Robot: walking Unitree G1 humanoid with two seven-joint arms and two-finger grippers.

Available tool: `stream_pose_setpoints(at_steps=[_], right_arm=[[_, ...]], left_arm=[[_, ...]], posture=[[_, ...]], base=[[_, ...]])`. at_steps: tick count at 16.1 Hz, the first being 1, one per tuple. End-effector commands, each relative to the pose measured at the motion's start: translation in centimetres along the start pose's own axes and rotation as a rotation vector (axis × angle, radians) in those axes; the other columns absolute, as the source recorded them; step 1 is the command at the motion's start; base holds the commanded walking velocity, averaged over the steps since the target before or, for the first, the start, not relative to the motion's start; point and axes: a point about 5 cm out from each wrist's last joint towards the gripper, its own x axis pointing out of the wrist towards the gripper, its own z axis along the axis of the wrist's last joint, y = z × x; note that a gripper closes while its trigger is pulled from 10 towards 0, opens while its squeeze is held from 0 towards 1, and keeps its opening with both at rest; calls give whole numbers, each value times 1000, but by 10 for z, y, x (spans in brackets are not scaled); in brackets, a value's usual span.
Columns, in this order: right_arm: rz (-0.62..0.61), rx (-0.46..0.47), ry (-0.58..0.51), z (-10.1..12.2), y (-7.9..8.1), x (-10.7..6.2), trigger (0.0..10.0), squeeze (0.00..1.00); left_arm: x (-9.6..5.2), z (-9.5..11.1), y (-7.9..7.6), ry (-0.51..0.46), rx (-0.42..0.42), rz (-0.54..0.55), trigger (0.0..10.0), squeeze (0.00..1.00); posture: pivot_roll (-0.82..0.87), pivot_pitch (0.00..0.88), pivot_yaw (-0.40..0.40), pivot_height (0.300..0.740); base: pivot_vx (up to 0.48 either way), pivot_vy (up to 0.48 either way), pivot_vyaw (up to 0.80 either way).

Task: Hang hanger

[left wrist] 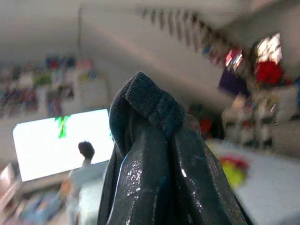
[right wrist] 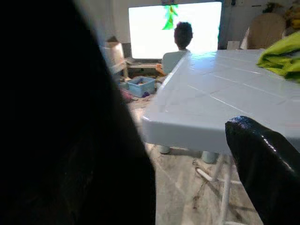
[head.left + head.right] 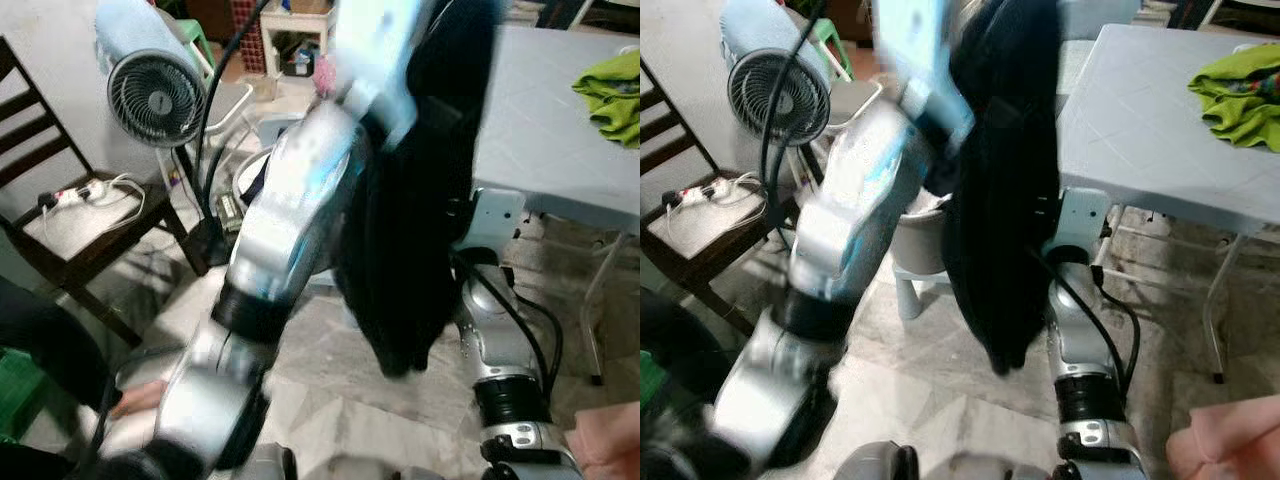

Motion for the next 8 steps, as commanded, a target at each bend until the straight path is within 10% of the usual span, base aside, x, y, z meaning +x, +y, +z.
stream_pose_setpoints(at_steps=[1,5,8], right_arm=[[-6,-8,1,-1,-1,-1,10000,0],[27,-21,10,-4,5,1,10000,0],[40,-39,10,-2,4,2,10000,0]], left_arm=[[-9,-9,8,35,34,54,10000,0],[-105,-84,61,378,138,404,10000,0],[-141,-113,56,577,104,307,10000,0]], posture=[[44,0,97,740],[60,11,70,740],[49,19,58,740]], base=[[0,0,0],[0,0,0],[0,0,0]])
